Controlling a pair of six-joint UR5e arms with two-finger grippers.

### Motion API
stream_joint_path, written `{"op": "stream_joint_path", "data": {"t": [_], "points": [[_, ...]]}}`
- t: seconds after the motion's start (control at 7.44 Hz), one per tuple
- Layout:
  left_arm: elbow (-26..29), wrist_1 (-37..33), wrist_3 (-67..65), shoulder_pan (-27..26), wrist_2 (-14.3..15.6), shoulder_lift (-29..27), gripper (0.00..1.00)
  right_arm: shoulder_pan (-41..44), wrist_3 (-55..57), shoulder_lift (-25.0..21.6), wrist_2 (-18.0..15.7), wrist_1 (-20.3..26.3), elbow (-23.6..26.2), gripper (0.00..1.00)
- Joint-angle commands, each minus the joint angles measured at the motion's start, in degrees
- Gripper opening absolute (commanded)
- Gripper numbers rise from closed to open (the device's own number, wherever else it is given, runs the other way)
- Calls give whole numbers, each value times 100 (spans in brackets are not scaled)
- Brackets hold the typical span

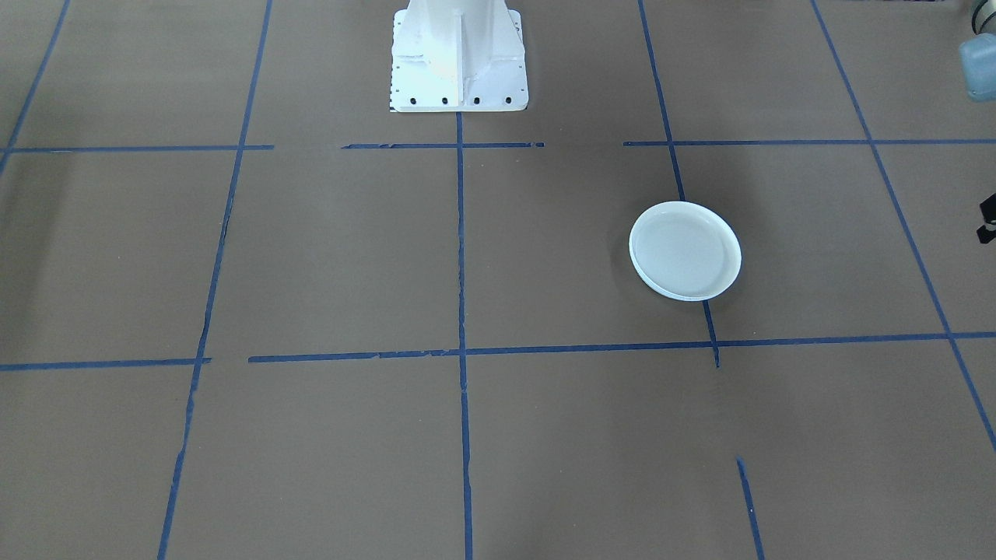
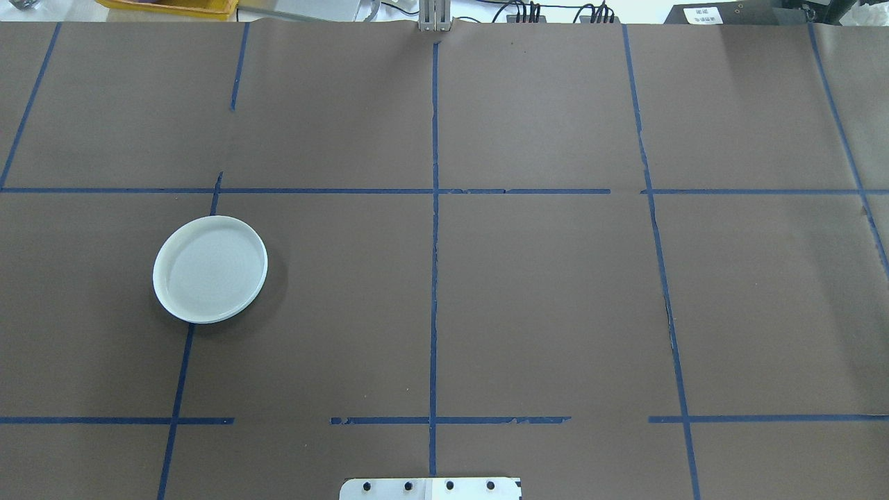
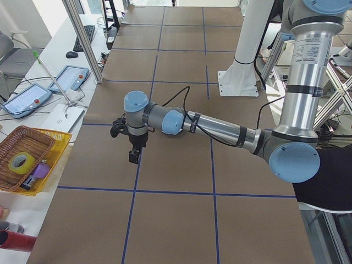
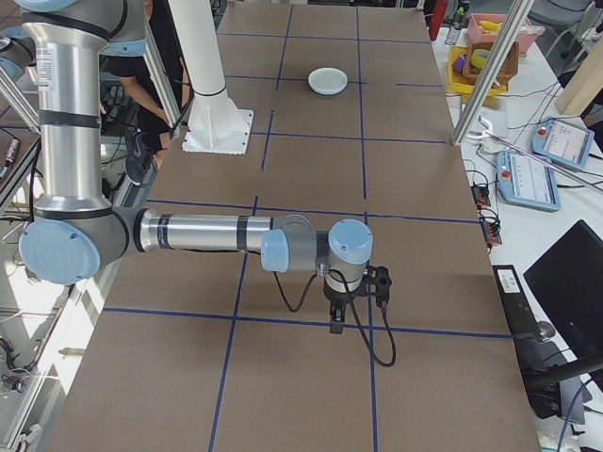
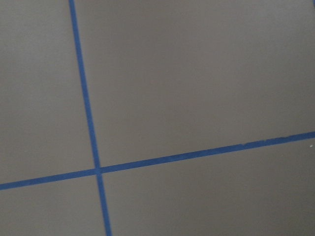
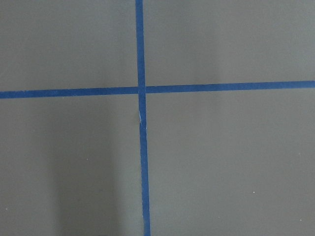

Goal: Stack plate in center

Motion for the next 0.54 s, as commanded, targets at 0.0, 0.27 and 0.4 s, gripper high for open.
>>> {"op": "stream_joint_path", "data": {"t": [0.0, 0.27, 0.4], "points": [[575, 134, 1305, -657, -53, 303, 100, 0, 0, 0, -7, 0, -3, 100], [1068, 107, 1353, -677, -263, 313, 100, 0, 0, 0, 1, 0, -3, 100], [1061, 125, 1344, -694, -273, 313, 100, 0, 0, 0, -7, 0, -3, 100]]}}
